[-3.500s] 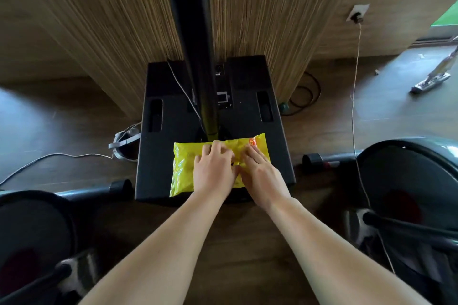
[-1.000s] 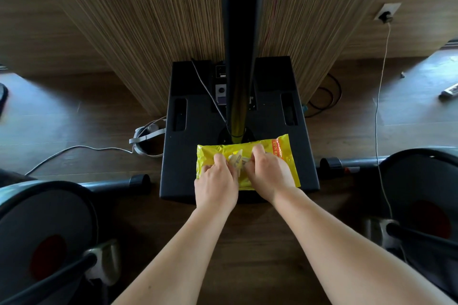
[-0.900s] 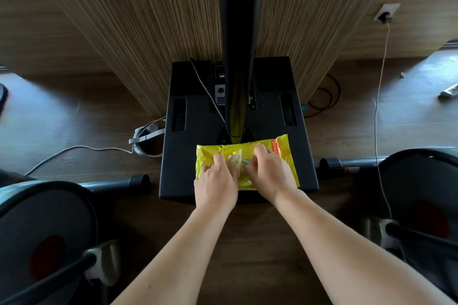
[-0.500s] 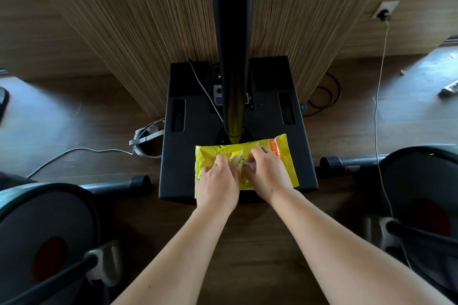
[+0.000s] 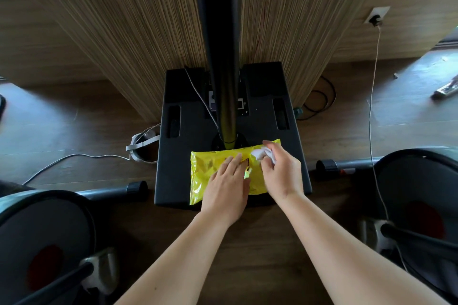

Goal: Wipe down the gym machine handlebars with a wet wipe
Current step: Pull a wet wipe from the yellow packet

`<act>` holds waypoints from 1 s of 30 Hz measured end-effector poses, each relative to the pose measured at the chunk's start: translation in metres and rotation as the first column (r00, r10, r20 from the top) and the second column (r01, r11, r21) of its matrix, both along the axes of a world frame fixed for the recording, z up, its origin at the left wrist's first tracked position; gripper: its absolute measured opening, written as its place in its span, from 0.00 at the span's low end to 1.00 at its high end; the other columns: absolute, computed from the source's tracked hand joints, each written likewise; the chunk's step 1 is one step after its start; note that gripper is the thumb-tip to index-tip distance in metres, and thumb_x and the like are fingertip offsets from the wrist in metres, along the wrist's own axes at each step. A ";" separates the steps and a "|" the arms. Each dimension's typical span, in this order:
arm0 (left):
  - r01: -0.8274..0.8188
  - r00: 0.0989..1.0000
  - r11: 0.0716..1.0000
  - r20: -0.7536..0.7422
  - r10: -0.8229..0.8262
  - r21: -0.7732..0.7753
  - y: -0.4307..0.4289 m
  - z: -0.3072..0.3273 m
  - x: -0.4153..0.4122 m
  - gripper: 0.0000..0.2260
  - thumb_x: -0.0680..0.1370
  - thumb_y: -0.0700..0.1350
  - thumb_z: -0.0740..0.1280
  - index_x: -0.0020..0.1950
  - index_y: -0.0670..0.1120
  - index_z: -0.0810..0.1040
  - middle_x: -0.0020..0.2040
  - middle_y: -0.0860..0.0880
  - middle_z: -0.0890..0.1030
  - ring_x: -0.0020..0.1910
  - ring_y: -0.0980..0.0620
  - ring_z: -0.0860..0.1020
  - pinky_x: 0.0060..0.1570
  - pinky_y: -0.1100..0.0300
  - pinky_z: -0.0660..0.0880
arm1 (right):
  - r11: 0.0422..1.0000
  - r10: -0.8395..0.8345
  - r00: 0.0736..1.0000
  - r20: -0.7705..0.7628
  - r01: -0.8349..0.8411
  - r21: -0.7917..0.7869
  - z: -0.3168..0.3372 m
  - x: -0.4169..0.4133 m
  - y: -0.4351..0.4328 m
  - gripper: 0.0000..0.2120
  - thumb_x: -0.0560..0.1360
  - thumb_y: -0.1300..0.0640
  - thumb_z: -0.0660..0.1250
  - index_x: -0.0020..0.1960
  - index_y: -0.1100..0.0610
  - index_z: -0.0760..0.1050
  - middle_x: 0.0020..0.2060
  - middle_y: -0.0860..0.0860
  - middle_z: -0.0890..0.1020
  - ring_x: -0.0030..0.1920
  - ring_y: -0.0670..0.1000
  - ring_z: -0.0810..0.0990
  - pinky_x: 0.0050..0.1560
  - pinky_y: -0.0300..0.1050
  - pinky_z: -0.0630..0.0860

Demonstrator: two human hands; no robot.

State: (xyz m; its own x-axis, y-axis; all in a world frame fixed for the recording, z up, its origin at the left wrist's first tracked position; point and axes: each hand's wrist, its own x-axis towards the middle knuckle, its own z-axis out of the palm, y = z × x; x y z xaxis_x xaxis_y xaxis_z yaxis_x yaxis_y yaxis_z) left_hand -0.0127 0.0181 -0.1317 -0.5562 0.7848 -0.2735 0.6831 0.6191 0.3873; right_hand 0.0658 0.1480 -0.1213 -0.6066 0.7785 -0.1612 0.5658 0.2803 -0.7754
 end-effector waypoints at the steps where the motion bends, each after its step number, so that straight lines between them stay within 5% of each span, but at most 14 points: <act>1: 0.021 1.000 0.999 0.013 -0.021 -0.044 0.002 -0.002 0.001 0.25 0.88 0.53 0.55 0.84 0.51 0.57 0.86 0.53 0.53 0.86 0.50 0.50 0.81 0.50 0.58 | 1.000 0.002 1.000 0.004 -0.002 0.008 0.000 0.001 0.001 0.16 0.84 0.62 0.63 0.70 0.55 0.78 0.62 0.54 0.85 0.64 0.53 0.83 0.55 0.34 0.72; 4: 0.056 0.998 0.984 0.016 -0.054 -0.169 0.007 -0.008 0.006 0.28 0.88 0.56 0.52 0.86 0.52 0.48 0.87 0.53 0.44 0.86 0.49 0.43 0.83 0.46 0.51 | 0.999 0.032 0.999 0.023 -0.033 0.034 -0.007 0.007 0.001 0.15 0.84 0.61 0.65 0.68 0.54 0.80 0.60 0.54 0.86 0.61 0.53 0.84 0.51 0.30 0.72; 14: 0.102 0.995 0.939 0.031 -0.097 -0.330 0.014 -0.013 0.011 0.32 0.87 0.59 0.50 0.86 0.49 0.41 0.86 0.52 0.36 0.85 0.48 0.36 0.83 0.43 0.44 | 0.998 0.058 0.998 0.037 -0.057 -0.039 -0.008 0.010 -0.004 0.14 0.83 0.60 0.66 0.67 0.52 0.80 0.57 0.52 0.86 0.53 0.47 0.83 0.45 0.23 0.70; 17: 0.079 0.991 0.965 0.123 -0.049 -0.252 0.016 0.005 0.005 0.28 0.88 0.54 0.53 0.85 0.45 0.52 0.87 0.48 0.48 0.86 0.46 0.43 0.83 0.47 0.49 | 0.995 0.093 0.994 0.052 -0.091 -0.044 0.003 0.012 -0.001 0.10 0.83 0.58 0.67 0.63 0.51 0.80 0.53 0.49 0.86 0.46 0.42 0.81 0.36 0.24 0.73; 20: -0.161 0.968 0.986 0.187 0.167 -0.048 0.007 0.030 -0.007 0.20 0.86 0.44 0.58 0.78 0.43 0.70 0.79 0.46 0.70 0.81 0.45 0.62 0.77 0.54 0.62 | 0.987 0.118 0.992 0.044 -0.113 -0.112 0.018 0.016 0.001 0.07 0.81 0.58 0.68 0.57 0.49 0.79 0.48 0.45 0.85 0.45 0.40 0.81 0.37 0.28 0.74; 22: -0.293 0.931 0.954 0.243 0.271 0.058 -0.002 0.053 -0.014 0.22 0.84 0.44 0.61 0.78 0.45 0.71 0.78 0.47 0.72 0.80 0.47 0.66 0.77 0.55 0.63 | 0.976 0.162 0.986 0.032 -0.156 -0.152 0.033 0.019 -0.001 0.04 0.80 0.57 0.70 0.53 0.49 0.80 0.46 0.45 0.85 0.46 0.44 0.83 0.39 0.32 0.75; 26: -0.226 0.875 0.973 0.448 0.182 0.046 -0.008 0.101 -0.022 0.30 0.79 0.49 0.67 0.81 0.50 0.66 0.81 0.51 0.67 0.80 0.49 0.66 0.79 0.50 0.65 | 0.926 0.318 0.947 -0.036 -0.319 -0.203 0.074 0.023 -0.012 0.07 0.80 0.61 0.71 0.53 0.51 0.85 0.47 0.46 0.88 0.50 0.45 0.85 0.52 0.46 0.82; 30: -0.106 0.863 0.994 0.498 0.088 0.009 -0.022 0.148 -0.027 0.12 0.77 0.48 0.71 0.60 0.53 0.84 0.53 0.48 0.86 0.52 0.48 0.83 0.54 0.50 0.81 | 0.879 0.404 0.909 -0.100 -0.416 -0.233 0.117 0.026 -0.024 0.10 0.79 0.64 0.73 0.56 0.52 0.88 0.50 0.44 0.89 0.53 0.37 0.85 0.53 0.31 0.80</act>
State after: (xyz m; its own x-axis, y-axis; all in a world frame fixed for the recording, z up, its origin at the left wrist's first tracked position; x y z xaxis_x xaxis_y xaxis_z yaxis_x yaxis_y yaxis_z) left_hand -0.0398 -0.0039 0.0162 -0.4280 0.7479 -0.5074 0.3317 0.6522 0.6816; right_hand 0.0917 0.1242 -0.0043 -0.8744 0.3984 -0.2770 0.4030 0.2784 -0.8718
